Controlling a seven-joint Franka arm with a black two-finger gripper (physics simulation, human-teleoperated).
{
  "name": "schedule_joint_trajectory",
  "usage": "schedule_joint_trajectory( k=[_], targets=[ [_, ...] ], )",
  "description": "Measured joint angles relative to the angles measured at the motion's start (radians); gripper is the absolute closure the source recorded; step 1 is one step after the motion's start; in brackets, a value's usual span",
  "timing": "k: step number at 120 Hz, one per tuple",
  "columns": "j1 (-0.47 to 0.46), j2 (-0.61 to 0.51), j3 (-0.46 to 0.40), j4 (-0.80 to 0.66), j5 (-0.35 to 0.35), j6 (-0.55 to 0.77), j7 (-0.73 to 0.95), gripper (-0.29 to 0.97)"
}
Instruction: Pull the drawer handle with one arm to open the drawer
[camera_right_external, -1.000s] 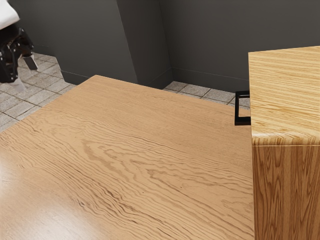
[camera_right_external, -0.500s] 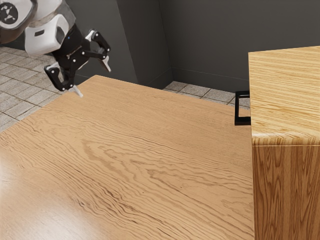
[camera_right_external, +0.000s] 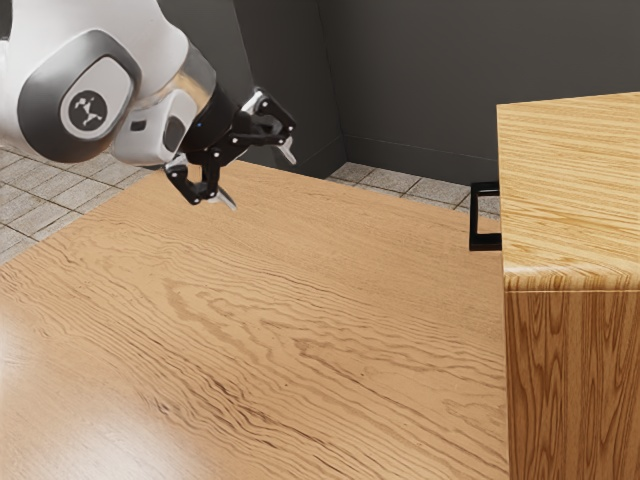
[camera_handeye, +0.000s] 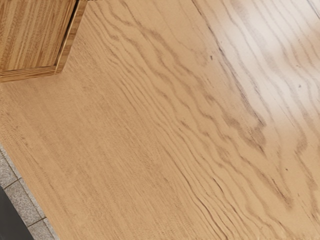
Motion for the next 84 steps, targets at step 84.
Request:
schedule_joint_trajectory(
  k=[84],
  targets=[
    [-0.084, -0.010, -0.065, -0.100, -0.087, 0.254, 0.255, 0.00]
  ],
)
